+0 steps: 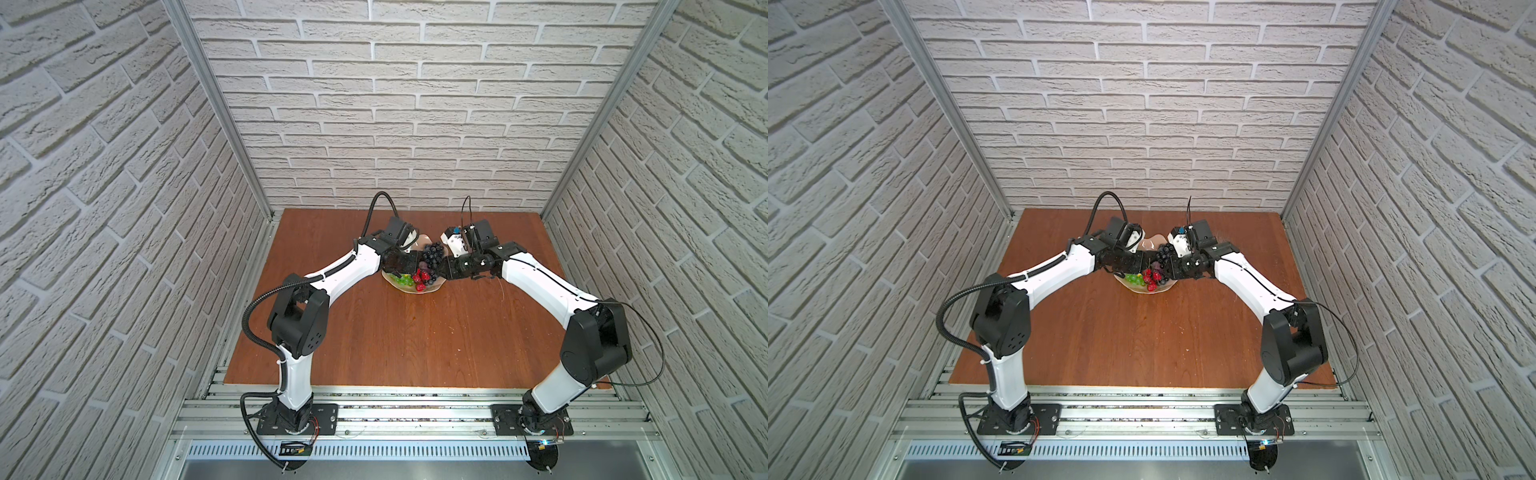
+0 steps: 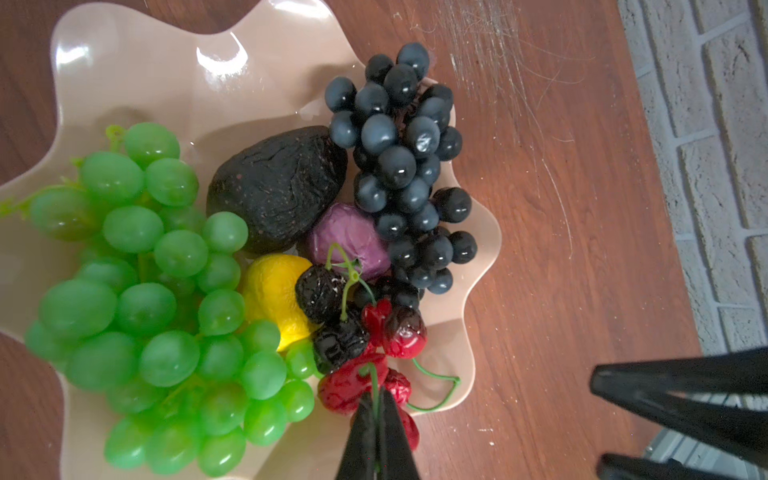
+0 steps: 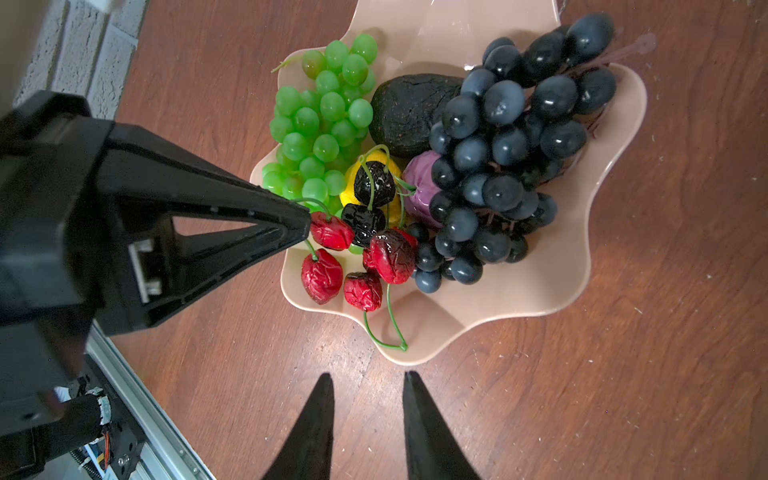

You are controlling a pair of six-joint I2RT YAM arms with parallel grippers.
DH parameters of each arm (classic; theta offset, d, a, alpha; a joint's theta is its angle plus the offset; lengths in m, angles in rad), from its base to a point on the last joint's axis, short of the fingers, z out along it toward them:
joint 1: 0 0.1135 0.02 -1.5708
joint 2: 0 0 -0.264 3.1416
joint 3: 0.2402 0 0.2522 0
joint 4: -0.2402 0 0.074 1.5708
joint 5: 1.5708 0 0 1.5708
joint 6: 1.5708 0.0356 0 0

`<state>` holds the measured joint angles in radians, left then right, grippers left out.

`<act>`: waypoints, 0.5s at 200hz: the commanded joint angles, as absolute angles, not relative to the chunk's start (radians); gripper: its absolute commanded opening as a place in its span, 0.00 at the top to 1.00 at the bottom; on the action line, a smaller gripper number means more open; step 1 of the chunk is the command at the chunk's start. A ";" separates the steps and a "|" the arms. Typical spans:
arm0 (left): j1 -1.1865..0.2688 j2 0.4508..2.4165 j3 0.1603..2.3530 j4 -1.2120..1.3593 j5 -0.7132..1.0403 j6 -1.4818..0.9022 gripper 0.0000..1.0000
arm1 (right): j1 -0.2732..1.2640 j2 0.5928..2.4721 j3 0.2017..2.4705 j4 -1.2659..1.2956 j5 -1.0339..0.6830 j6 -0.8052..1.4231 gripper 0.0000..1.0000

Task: Place and organize the fake fruits in the fruit bowl
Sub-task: 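Carry the red cherries with the left gripper and lower them into the bowl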

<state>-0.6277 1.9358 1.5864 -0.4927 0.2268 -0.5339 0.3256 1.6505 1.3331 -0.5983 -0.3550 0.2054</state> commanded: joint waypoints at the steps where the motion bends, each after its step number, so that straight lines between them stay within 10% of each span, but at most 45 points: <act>1: -0.621 1.946 1.598 -0.421 0.233 -0.525 1.00 | 0.331 1.618 1.335 -0.588 -0.348 0.195 0.69; 100: -0.604 1.933 1.599 -0.452 0.224 -0.514 0.79 | 0.331 1.614 1.356 -0.603 -0.345 0.187 0.69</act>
<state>-0.6106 1.9518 1.5864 -0.4557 0.2306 -0.5320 0.3256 1.6505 1.3350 -0.6018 -0.3534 0.2020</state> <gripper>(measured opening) 0.201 0.310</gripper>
